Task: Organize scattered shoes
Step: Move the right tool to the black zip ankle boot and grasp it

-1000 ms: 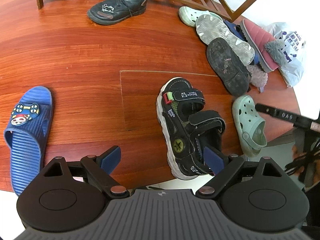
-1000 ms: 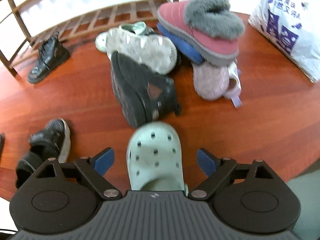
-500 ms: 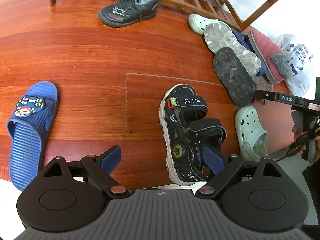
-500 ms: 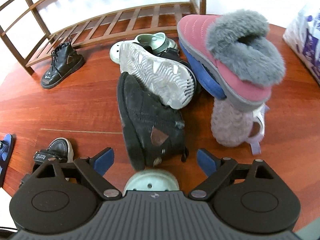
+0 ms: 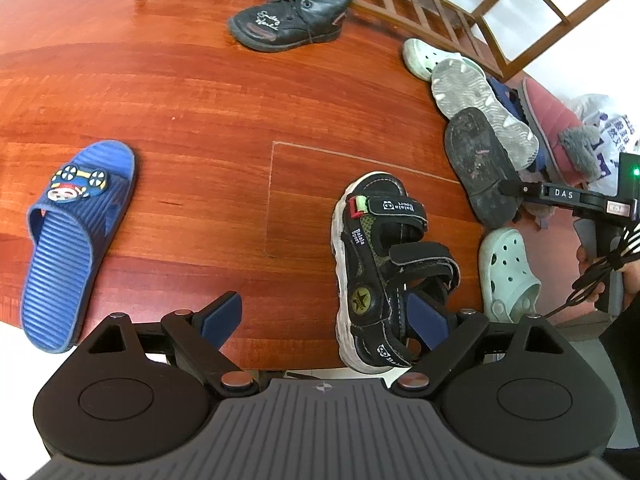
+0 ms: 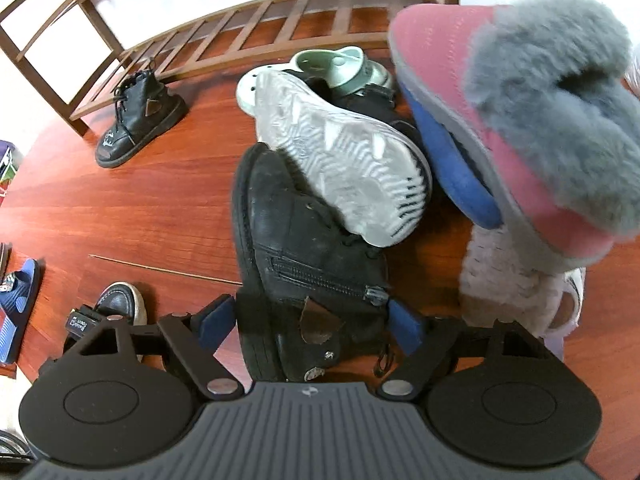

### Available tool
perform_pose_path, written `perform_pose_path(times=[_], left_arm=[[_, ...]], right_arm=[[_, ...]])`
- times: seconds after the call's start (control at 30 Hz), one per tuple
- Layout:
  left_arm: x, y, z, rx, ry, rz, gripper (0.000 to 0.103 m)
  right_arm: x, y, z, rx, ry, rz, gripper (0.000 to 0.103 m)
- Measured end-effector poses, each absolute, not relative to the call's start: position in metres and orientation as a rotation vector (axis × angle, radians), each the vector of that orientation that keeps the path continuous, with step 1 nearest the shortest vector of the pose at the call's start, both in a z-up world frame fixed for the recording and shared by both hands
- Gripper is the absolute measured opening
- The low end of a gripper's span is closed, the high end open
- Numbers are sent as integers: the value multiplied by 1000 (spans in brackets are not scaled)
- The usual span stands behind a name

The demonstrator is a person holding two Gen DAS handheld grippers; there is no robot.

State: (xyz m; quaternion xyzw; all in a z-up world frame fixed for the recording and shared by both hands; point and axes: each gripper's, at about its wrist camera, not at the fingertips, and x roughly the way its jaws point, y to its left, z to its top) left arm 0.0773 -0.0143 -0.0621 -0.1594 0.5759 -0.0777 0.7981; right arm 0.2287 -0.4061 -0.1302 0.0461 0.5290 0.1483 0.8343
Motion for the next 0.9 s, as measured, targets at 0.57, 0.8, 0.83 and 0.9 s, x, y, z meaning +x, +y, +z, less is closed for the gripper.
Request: perform_pose_path(times=[0.57,0.8,0.83,0.9], left_arm=[[74,-1,-59,-378,1208,-141,91],[73,8,-60,-386,1206,-145,91],[73,9,-60,-387,1205,-145,91],[73,12,-60,-390,1204,-142,91]], right_arm=[[201,-330,-98,-123,1048,381,84],[201,-311,-82,-71,1046,455,76],[201,-308,-81,-61,1051,471,71],[200,-302,-79,-47,1059,494,70]])
